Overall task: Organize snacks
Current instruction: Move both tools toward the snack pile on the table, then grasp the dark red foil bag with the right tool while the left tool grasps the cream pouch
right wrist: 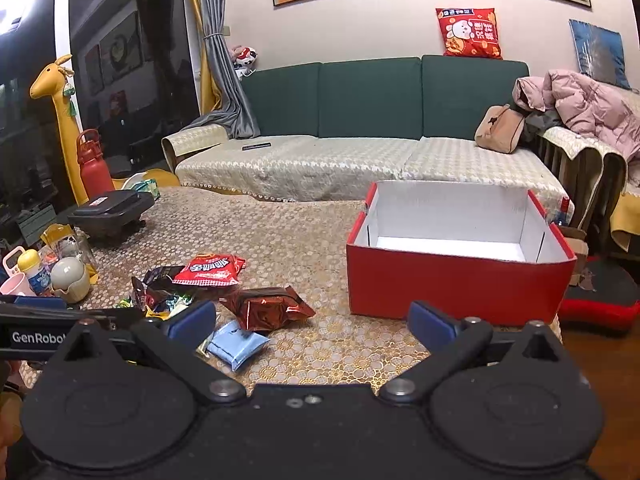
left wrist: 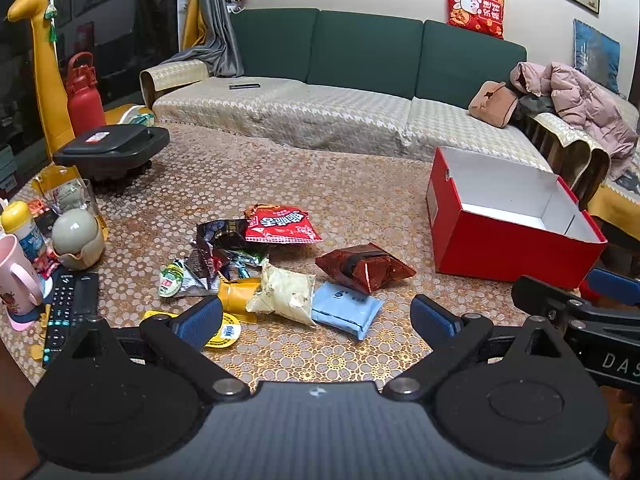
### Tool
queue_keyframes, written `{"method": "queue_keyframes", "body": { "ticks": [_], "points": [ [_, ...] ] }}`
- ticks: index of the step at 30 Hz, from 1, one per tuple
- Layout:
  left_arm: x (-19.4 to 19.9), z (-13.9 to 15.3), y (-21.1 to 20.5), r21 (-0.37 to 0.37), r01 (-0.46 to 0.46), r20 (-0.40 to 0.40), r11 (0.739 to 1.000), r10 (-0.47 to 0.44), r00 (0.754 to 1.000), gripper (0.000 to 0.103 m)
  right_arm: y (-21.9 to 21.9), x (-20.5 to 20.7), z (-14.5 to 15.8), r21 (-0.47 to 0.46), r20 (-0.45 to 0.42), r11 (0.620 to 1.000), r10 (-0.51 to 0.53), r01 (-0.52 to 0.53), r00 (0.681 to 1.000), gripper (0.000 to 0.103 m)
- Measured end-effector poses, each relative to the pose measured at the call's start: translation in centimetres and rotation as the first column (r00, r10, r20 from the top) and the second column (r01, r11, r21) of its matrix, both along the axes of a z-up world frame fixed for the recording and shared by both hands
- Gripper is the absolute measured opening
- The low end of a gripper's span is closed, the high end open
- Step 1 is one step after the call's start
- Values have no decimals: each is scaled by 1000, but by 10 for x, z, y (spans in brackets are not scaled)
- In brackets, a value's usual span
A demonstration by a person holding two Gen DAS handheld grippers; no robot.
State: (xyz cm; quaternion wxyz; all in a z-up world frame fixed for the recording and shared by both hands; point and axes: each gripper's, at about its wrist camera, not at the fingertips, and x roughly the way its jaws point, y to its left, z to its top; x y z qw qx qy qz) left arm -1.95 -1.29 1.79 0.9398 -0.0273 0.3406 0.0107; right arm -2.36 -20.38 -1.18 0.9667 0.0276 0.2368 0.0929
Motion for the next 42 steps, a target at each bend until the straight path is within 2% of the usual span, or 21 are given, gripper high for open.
{"method": "queue_keyframes", "body": {
  "ticks": [23, 29, 33, 42],
  "points": [
    [-3, -3, 4, -6, 0, 3, 1000, 0, 1000, 101, 3, 1, -2, 6, -36, 1000, 19, -19, 999, 102],
    [3, -15, 11, -29, -2, -24, 1000, 1, 1000, 101, 5, 5, -6, 0, -56, 1000, 29, -29, 998, 102],
    [9, -26, 18, -36, -12, -45, 999, 11, 999, 101, 8, 11, -13, -14, -57, 999, 30, -31, 998, 98],
    [34, -57, 45, -56, -71, -121, 996, 64, 991, 101, 17, 47, -33, -45, -100, 997, 65, -70, 993, 95]
  ]
}}
